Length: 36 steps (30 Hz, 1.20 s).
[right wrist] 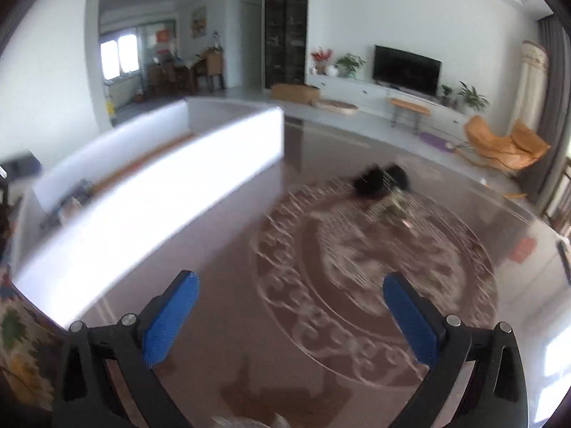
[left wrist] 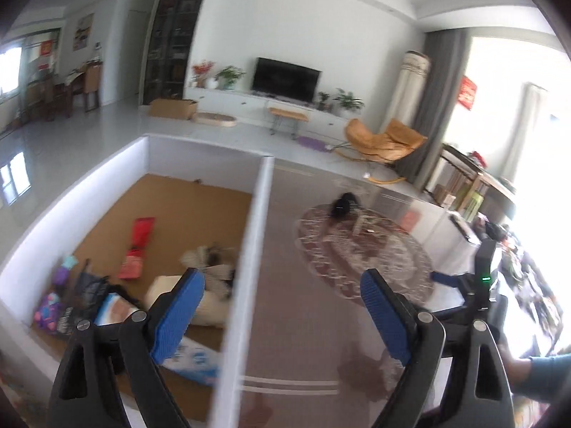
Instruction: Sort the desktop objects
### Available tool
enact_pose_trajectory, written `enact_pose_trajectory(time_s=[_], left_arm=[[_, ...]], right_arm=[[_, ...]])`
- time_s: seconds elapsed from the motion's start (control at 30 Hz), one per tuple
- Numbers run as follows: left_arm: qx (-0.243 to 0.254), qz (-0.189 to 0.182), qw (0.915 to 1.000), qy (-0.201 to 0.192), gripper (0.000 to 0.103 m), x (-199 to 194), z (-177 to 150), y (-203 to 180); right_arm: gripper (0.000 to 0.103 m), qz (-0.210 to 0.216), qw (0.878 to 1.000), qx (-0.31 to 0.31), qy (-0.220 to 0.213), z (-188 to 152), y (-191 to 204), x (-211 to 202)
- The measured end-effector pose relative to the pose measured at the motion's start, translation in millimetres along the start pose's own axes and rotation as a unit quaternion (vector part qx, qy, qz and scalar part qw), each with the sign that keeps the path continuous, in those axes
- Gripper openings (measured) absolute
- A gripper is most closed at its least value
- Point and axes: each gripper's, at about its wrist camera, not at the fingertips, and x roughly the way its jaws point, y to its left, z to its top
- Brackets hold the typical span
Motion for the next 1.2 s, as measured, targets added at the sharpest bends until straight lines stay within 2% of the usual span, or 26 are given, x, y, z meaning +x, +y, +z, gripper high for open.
enact_pose_trajectory(time_s=[0.07,0.13,0.17,0.23,0.3,0.4,0.47,0.57,0.63,0.7,0.8,0.87,0.93,1.03,1.1,1.13,1.17,1.2], left_arm=[[0.025,-0.046,0.9986,0.011,0.103,11.1,-5.0,-41.1],[0.041,-0.084,0.9949,0.038,0.103,36.7,-16.0,-71.6],[0.048,-0.091,0.993,0.058,0.103,54.4,-22.5,-82.4],[0.061,-0.083,0.9899,0.098,0.103,94.7,-35.7,-97.5],[0.071,-0.056,0.9873,0.131,0.103,134.2,-44.8,-101.4],[0.082,-0.008,0.9859,0.145,0.103,180.5,-48.0,-89.3],[0.09,0.026,0.9832,0.157,0.103,205.5,-47.1,-78.0],[0.093,0.052,0.9791,0.173,0.103,231.0,-43.7,-61.3],[0.089,0.061,0.978,0.179,0.103,237.0,-43.5,-51.5],[0.08,0.056,0.9803,0.171,0.103,236.1,-42.1,-49.0],[0.078,0.064,0.9816,0.162,0.103,237.1,-43.6,-50.6],[0.093,0.079,0.9785,0.166,0.103,240.1,-45.5,-55.9],[0.089,0.077,0.9792,0.165,0.103,239.3,-45.3,-54.5],[0.09,0.077,0.9791,0.165,0.103,238.4,-45.6,-54.2],[0.09,0.077,0.9791,0.165,0.103,238.3,-45.6,-54.4],[0.09,0.077,0.9791,0.165,0.103,238.4,-45.7,-54.5],[0.09,0.077,0.9791,0.165,0.103,237.9,-45.8,-54.6],[0.09,0.077,0.9791,0.165,0.103,238.0,-46.1,-54.7]], right_arm=[[0.103,-0.032,0.998,0.014,0.053,-33.0,-39.7,7.2],[0.103,-0.052,0.995,0.047,0.075,-60.1,-74.3,3.5],[0.103,-0.058,0.993,0.069,0.081,-68.6,-90.0,3.7],[0.103,-0.063,0.988,0.115,0.087,-82.0,-117.7,1.7],[0.103,-0.063,0.981,0.154,0.097,-88.9,-134.8,4.8],[0.103,-0.066,0.978,0.172,0.094,-85.3,-143.4,8.1],[0.103,-0.052,0.979,0.171,0.1,-74.0,-142.0,21.3],[0.103,-0.035,0.981,0.161,0.098,-45.1,-135.0,45.6],[0.103,-0.026,0.982,0.161,0.095,-20.5,-133.2,66.9],[0.103,-0.023,0.982,0.162,0.097,5.7,-131.0,90.9],[0.103,-0.015,0.976,0.193,0.102,46.0,-134.3,127.9],[0.103,-0.019,0.97,0.219,0.102,69.0,-138.1,148.4],[0.103,-0.028,0.966,0.236,0.104,87.9,-138.9,169.2],[0.103,-0.068,0.963,0.229,0.126,106.2,-134.5,197.3],[0.089,-0.088,0.964,0.212,0.134,109.7,-131.6,205.4],[0.069,-0.099,0.966,0.198,0.131,110.5,-132.8,206.0],[0.059,-0.1,0.97,0.184,0.121,110.3,-131.2,203.6],[0.058,-0.097,0.974,0.174,0.111,107.0,-132.9,199.8]])
